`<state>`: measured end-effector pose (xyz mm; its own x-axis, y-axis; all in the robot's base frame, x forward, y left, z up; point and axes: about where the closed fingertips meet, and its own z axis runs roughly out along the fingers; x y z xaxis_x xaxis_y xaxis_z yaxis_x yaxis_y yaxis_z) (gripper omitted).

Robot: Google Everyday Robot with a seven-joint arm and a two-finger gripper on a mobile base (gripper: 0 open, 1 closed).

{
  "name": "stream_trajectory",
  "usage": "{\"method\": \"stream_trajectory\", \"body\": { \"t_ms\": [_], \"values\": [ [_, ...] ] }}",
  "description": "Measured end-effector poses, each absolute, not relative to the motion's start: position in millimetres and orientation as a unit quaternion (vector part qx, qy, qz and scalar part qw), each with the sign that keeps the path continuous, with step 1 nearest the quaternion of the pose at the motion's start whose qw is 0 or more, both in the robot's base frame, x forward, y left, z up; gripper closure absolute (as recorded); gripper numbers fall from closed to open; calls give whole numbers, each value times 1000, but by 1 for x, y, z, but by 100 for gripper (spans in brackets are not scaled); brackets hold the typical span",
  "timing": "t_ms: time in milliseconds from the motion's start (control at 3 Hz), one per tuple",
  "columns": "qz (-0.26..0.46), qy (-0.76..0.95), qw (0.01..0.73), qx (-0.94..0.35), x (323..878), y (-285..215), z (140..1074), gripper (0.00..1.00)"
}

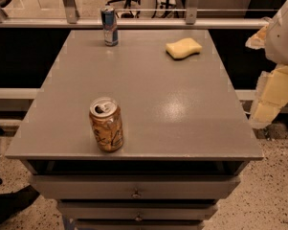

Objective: Move sponge near orange can

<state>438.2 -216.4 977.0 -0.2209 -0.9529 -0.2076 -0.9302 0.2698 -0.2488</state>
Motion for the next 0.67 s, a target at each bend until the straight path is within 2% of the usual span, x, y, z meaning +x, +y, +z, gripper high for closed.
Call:
{"method": "stream_trajectory", "body": {
  "t_ms": [333,667],
  "values": [
    [-34,779,167,-603,444,-217,976,0],
    [-23,772,199,-603,476,-221,970,0]
  ]
}}
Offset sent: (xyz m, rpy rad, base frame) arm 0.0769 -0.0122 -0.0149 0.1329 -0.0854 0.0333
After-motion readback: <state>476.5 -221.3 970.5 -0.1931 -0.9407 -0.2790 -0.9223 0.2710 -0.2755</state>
